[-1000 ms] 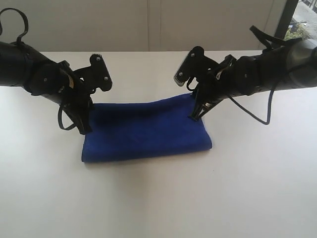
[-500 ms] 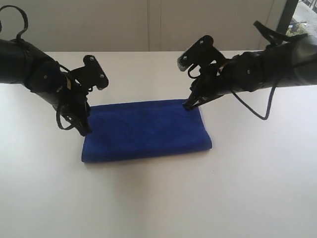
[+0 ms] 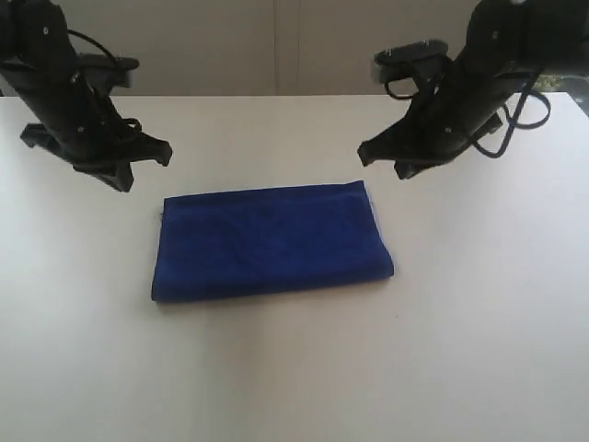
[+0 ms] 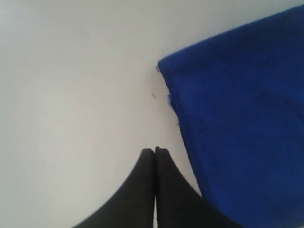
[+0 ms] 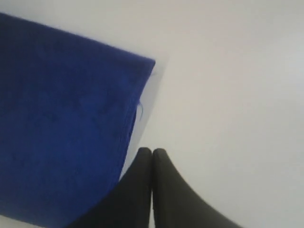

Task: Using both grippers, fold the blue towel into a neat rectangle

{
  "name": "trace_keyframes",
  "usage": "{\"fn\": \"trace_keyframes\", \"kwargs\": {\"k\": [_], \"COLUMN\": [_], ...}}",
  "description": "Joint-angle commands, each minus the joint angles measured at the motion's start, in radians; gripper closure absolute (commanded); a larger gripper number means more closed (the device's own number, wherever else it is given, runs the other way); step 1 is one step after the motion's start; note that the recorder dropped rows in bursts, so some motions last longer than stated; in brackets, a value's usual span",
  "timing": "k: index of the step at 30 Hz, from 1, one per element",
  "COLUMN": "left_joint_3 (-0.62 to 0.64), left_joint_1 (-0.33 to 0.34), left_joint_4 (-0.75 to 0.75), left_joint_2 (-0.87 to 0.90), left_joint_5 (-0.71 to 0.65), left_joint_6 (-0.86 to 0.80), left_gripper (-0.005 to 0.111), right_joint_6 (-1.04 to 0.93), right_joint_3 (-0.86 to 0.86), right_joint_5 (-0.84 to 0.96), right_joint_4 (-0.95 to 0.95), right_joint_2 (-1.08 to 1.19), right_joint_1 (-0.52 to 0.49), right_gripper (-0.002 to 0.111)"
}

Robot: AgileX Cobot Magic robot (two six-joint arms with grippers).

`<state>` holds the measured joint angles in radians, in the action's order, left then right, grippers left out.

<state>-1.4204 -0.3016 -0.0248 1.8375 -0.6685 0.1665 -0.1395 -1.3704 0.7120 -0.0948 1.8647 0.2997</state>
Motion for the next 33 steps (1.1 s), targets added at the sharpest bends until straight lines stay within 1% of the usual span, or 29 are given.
{"fn": "trace_keyframes", "kwargs": {"k": [1,3,6,9,13,20,24,28,33], "left_joint_3": [-0.016,-0.016,-0.016,-0.018,-0.02,-0.024,-0.024,-0.024,-0.033], "left_joint_1": [0.056,0.06,0.058,0.058,0.056,0.055,0.034,0.005,-0.023], "left_joint_4": [0.188,0.208,0.211,0.248,0.301,0.336,0.365,0.371,0.379], "left_joint_2": [0.091,0.117,0.146,0.171,0.198,0.239,0.252,0.27,0.29], "left_joint_5": [-0.106,-0.098,-0.047,-0.001,0.024,0.045,0.076,0.123,0.143], "left_joint_6": [-0.035,-0.048,-0.061,-0.068,-0.12,-0.134,-0.167,-0.167,-0.167], "left_gripper": [0.107,0.107,0.107,0.107,0.107,0.107,0.107,0.107,0.107], "right_joint_6": [0.041,0.057,0.067,0.068,0.073,0.073,0.073,0.073,0.073], "right_joint_3": [-0.001,-0.001,-0.001,0.009,0.04,0.08,0.087,0.088,0.088], "right_joint_5": [0.067,0.068,0.087,0.095,0.083,0.057,0.052,0.052,0.045], "right_joint_4": [0.004,0.004,-0.004,-0.004,-0.006,-0.028,-0.026,-0.021,-0.016], "right_joint_2": [0.098,0.127,0.151,0.155,0.155,0.155,0.155,0.155,0.155], "right_joint_1": [-0.008,-0.008,-0.008,-0.008,-0.008,-0.008,-0.008,-0.008,-0.008], "right_gripper": [0.108,0.108,0.108,0.108,0.108,0.108,0.108,0.108,0.108]}}
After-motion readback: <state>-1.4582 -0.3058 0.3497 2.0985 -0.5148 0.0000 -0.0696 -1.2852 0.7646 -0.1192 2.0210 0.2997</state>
